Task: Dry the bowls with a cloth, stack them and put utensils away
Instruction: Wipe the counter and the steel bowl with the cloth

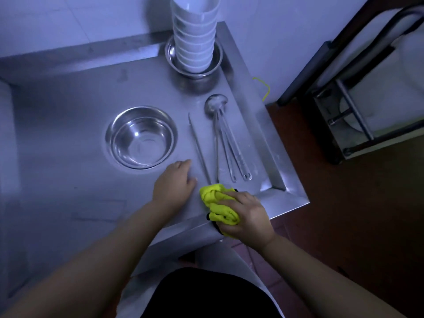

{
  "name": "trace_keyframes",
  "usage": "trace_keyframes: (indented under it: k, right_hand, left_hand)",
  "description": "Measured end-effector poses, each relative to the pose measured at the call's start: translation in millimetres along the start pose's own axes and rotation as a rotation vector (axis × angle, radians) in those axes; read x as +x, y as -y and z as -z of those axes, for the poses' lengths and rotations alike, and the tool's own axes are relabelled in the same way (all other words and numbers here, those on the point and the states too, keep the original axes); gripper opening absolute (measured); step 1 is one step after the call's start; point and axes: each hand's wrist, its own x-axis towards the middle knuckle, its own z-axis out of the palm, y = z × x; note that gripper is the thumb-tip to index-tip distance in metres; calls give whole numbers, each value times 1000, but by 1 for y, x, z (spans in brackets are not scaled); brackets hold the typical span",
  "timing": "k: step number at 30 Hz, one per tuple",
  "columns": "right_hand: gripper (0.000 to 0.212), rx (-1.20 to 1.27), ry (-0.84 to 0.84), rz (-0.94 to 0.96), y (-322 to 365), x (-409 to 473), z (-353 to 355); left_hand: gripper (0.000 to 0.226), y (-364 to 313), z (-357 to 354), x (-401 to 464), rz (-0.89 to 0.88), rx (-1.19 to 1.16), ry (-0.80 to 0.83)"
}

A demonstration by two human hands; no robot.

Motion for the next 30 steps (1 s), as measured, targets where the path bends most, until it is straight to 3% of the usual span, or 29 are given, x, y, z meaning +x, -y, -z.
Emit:
trace_keyframes:
  k: [5,10,14,19,22,30]
  right_hand:
    - [38,52,-85,-36,-22,10,26]
    - [39,100,-15,-23,-16,26,13]
    - [45,39,12,19,3,41,-21]
    - [81,-275,380,42,22,74,-75]
    - [99,-344,494,-21,23,115,-85]
    - [112,-313,469,-223,26,235,-88]
  left_hand:
    - [33,-40,-15,52,308,-133,-20]
    - [17,-25,-8,51,359,-163,-31]
    - [14,16,14,20,419,-123,-135]
    - [15,85,42,-27,522,-101,-262]
    - [16,125,56,-48,617,-78,-302]
    - [17,201,76,-91,679,-20,-292]
